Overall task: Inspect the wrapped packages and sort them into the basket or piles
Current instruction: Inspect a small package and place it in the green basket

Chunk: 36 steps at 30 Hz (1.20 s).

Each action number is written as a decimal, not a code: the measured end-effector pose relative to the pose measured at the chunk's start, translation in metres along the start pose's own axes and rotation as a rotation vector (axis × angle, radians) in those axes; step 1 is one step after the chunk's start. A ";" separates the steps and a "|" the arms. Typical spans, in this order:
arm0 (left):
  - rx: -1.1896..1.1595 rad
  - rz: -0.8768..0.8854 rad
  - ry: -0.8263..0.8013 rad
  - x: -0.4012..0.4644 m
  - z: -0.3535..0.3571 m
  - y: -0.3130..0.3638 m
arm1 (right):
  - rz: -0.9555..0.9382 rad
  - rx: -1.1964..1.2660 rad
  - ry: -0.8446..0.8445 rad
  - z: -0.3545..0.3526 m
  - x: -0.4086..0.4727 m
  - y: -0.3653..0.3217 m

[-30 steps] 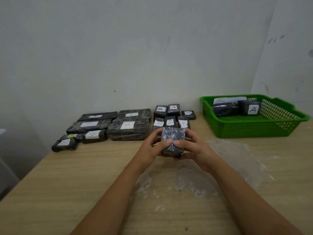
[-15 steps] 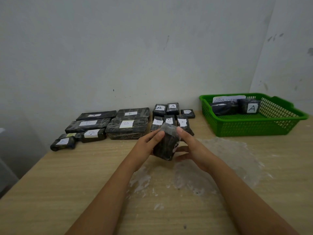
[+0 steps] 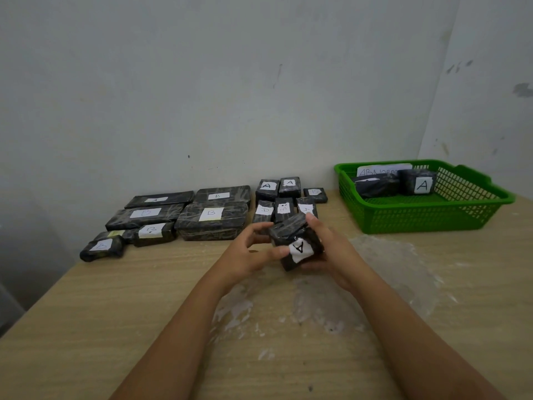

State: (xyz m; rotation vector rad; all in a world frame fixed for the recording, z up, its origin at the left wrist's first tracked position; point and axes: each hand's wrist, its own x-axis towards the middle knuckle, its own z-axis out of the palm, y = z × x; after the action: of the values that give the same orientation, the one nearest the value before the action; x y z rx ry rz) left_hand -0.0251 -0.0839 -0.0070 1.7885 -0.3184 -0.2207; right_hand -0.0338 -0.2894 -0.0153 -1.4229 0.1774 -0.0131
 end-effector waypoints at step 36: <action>-0.193 0.063 0.190 0.005 0.021 -0.004 | -0.019 -0.177 -0.115 -0.019 -0.002 -0.013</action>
State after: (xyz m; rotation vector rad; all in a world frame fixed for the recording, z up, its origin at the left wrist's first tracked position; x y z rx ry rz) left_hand -0.0270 -0.1037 -0.0159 1.5924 -0.2097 -0.0338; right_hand -0.0368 -0.3097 -0.0053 -1.5969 0.0712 0.0709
